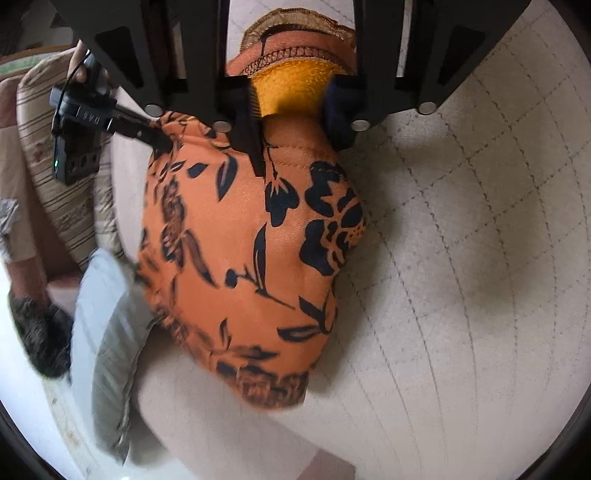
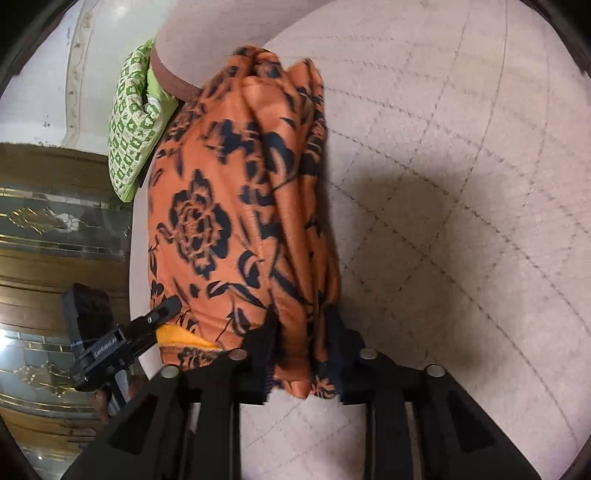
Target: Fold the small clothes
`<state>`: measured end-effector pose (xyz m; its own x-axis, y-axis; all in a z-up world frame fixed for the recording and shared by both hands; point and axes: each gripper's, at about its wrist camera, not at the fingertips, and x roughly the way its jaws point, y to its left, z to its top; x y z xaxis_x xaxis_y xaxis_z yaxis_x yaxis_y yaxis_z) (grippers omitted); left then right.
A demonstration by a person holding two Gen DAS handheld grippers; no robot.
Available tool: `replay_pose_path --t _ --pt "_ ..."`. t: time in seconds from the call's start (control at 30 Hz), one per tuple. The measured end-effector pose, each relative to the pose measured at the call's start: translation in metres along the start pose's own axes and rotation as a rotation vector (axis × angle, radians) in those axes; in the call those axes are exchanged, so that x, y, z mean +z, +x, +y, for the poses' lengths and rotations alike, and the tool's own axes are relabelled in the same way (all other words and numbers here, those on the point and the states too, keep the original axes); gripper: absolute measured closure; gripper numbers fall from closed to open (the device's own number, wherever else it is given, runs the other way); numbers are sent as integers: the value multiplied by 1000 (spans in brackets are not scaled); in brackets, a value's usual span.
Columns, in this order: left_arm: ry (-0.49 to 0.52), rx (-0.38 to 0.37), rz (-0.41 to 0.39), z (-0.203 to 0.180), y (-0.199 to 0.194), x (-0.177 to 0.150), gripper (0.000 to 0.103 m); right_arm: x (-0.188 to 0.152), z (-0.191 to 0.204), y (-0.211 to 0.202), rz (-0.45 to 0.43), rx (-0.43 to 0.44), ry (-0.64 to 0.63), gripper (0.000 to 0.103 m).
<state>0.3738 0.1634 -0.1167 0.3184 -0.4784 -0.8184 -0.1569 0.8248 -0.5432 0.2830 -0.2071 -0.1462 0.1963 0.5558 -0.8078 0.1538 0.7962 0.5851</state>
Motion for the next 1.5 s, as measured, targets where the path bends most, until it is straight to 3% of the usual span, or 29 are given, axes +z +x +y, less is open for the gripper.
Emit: replay_pose_path --t 0.07,0.2,0.4,0.57,0.8,1.03,1.2,1.5 --pt "13 4 -21 -2 -7 1 80 -4 11 -15 -37 -31 -31 85" --pt "96 149 6 -11 13 -6 78 -8 27 4 -48 -206 -123 86" --pt "166 223 -28 -25 13 -15 70 -11 36 3 -78 -255 -149 84" --pt "173 238 -39 -30 14 -18 67 -10 35 2 -90 -258 -135 76" --pt "194 262 -44 -33 17 -18 64 -15 38 4 -104 -291 -156 75" --pt "210 291 -51 -36 19 -18 56 -16 41 7 -111 -305 -161 72" --pt "198 302 -56 -31 20 -16 43 -15 36 6 -113 -303 -141 66" --pt "210 313 -65 -32 21 -16 42 -21 51 8 -149 -397 -201 66"
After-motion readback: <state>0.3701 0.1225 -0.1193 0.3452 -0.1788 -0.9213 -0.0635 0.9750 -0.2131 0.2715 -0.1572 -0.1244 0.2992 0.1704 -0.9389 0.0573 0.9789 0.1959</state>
